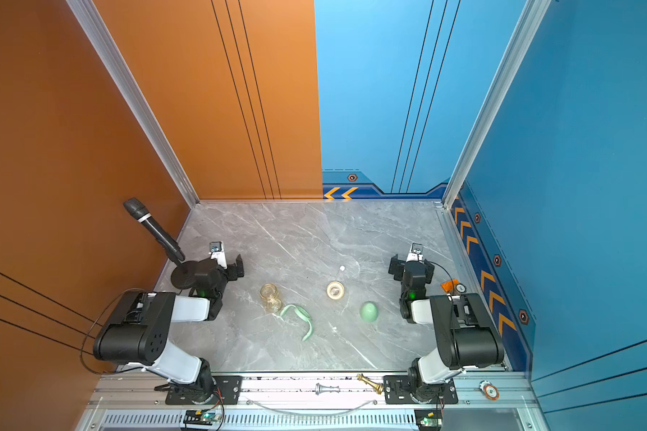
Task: Assemble the baby bottles
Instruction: Pick up the baby bottle from the center of the board.
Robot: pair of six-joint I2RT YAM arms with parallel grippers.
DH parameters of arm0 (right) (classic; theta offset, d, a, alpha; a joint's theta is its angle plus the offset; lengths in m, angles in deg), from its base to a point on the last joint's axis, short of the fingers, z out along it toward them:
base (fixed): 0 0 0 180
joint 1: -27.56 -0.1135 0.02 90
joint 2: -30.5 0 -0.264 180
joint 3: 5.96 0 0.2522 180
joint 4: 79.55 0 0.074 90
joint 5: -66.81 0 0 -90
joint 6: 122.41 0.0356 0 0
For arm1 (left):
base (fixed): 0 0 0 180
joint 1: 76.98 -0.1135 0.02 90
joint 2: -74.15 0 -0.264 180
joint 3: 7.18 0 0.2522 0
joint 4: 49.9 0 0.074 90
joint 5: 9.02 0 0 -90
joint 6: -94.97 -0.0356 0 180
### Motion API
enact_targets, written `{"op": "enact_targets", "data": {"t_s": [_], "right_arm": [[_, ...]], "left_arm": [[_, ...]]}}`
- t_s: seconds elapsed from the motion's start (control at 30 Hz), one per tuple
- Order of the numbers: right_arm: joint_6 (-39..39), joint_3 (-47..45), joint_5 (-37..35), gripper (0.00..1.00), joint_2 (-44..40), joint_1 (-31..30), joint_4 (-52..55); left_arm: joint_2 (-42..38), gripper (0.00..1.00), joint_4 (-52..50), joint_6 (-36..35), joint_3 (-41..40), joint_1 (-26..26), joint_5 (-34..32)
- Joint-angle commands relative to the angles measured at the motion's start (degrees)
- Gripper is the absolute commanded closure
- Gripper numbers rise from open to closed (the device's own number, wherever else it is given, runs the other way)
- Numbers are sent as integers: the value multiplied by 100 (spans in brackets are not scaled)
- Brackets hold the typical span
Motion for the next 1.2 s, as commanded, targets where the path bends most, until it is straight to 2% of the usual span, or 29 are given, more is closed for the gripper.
{"op": "enact_targets", "data": {"t_s": [0.0, 0.77, 0.8, 0.83, 0.9, 0.97, 1.0, 1.07, 1.1, 1.13, 1.17], "right_arm": [[-72, 75, 26, 0, -31, -16, 115], [-45, 89, 145, 0, -44, 38, 153], [-38, 97, -31, 0, -51, 4, 87], [-27, 182, -469, 0, -286, -106, 337], [-93, 704, -1111, 0, -1230, -404, 1939], [493, 1367, -1018, 0, -2227, -497, 3644], [978, 1811, -720, 0, -2599, -509, 4634], [1702, 2605, -78, 0, -2983, -615, 6185], [1910, 3041, 331, 0, -3027, -700, 6948], [2016, 3447, 753, 0, -2988, -807, 7638], [2067, 3736, 1009, 0, -2914, -914, 8146]], "left_arm": [[-23, 3, -45, 51, -32, 22, 72], [-24, 3, -54, 43, -27, 13, 79], [-68, 3, -21, 21, -54, 38, 88], [-257, 3, -50, -138, -88, 155, 52], [-1102, 3, -585, -530, -127, 779, -851], [-2170, 3, -1205, -783, 41, 1511, -1946], [-2739, 3, -1902, -708, 365, 1846, -2157], [-3532, 3, -3550, 61, 1235, 2263, -2121], [-3750, 3, -4451, 904, 1718, 2350, -1977], [-3869, 3, -5019, 1506, 2020, 2337, -1371], [-3932, 3, -5285, 1707, 2179, 2358, -953]]}}
